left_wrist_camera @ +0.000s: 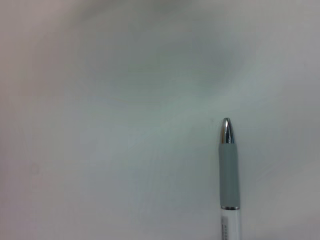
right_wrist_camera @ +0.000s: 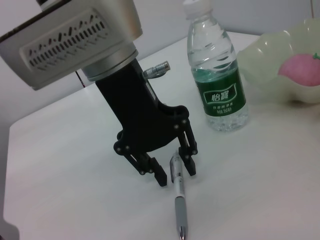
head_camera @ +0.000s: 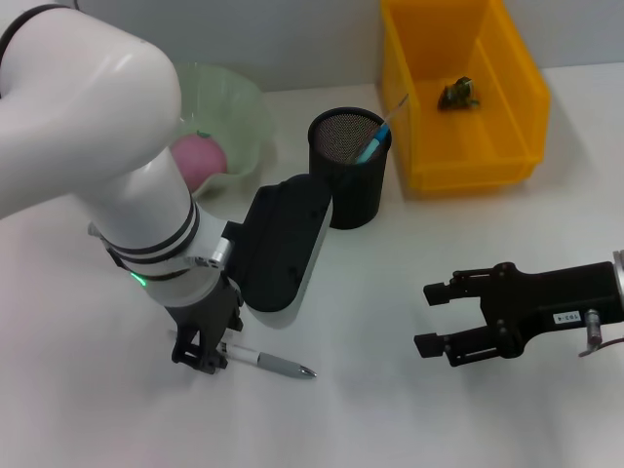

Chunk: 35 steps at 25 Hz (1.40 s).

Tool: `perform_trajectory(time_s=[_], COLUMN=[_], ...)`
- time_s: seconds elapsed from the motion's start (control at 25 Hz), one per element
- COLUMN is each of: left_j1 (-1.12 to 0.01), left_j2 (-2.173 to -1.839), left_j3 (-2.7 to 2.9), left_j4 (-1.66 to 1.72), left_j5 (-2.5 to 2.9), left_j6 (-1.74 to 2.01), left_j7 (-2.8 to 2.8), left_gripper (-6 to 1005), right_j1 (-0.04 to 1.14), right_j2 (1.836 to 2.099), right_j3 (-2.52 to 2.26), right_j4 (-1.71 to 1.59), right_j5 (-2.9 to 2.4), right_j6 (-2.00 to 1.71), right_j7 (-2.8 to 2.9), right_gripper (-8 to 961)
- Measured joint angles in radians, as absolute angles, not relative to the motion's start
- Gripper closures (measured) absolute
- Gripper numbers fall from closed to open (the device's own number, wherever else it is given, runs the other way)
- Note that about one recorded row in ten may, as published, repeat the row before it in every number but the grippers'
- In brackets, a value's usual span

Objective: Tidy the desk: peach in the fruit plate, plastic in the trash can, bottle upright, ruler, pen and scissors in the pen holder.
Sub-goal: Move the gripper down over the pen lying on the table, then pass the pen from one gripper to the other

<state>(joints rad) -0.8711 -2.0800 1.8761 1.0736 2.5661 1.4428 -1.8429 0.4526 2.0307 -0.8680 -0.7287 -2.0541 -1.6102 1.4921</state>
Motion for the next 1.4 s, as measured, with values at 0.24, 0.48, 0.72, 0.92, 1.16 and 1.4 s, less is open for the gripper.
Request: perform_trajectory(time_s=[0.24,0.48,0.72,0.92,1.16,1.4], left_j1=[-0.873,-0.872,-0.875,-0.875,-0.896,-0.937], left_j2=[-2.080,-2.080,-2.080,-2.080,-2.080,-2.075], left_j3=[1.878,1.888,1.898,1.889,1.735,1.436], left_j4=[1.055,1.044,1.031,1.031,1.041,1.030], left_j5=[2.563,2.561,2.561,2.561,2.513,2.461], left_j6=[1.434,1.417,1.413,1.416,1.511,1.648], left_j7=[-1.832,-1.830,-1.828,-1.811,-1.816,-1.955], left_gripper=[579,664,773,791,808,813], right_j1=[0.458,0.460,0.464,0.465,0.470,0.465], right_j2=[2.035,2.038,2.039,2.041,2.039,2.038], right_j3=[-0.868,-0.868,-0.870,-0.870,-0.870,-0.869], right_j4=[-0.729,-0.729,-0.727,-0.728,-0.733,-0.760], right_j5=[-2.054,-2.054,-2.054,-2.054,-2.058,-2.074], right_j6=[-1.609,-1.599,-1.598,-1.598,-1.603,-1.606], right_j7=[1.489,1.485,1.485,1.485,1.488,1.483], right_gripper=[149,149,149,149,150,150])
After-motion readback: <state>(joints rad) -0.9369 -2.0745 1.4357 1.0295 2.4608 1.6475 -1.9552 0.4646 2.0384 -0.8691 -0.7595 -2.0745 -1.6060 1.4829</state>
